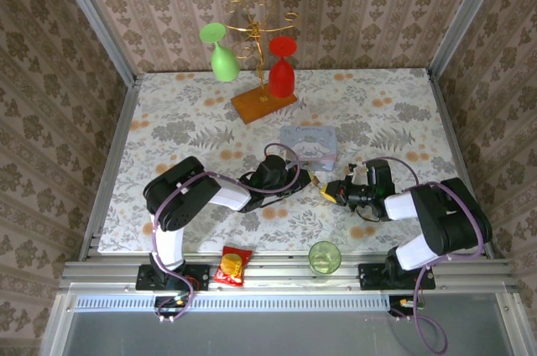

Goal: Unlock the padlock with the key

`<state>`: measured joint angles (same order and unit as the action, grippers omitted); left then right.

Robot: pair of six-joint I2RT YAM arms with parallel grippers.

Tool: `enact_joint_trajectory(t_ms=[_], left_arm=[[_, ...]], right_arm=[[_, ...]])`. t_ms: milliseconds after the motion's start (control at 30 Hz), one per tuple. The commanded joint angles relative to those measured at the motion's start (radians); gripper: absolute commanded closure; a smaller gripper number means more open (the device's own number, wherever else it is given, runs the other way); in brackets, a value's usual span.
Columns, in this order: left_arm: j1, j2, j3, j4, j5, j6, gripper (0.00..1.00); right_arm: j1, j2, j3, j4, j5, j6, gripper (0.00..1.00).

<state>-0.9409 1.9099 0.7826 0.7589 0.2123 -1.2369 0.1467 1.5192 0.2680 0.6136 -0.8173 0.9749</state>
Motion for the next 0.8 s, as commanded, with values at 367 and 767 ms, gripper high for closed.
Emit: enact_joint_trajectory(t_ms=[367,767], left_arm=[[0.003,-0.017,-0.012,0.135,0.002,-0.077,1.0],[-0.001,-0.013,-0.011,0.21,0.007,-0.143,1.0]], right_arm=[[-0.036,0.214,-0.045,0.461,-0.076,0.177,1.0],[-0.035,0.333,-0.055,0.688,-0.052,0.286,1.0]])
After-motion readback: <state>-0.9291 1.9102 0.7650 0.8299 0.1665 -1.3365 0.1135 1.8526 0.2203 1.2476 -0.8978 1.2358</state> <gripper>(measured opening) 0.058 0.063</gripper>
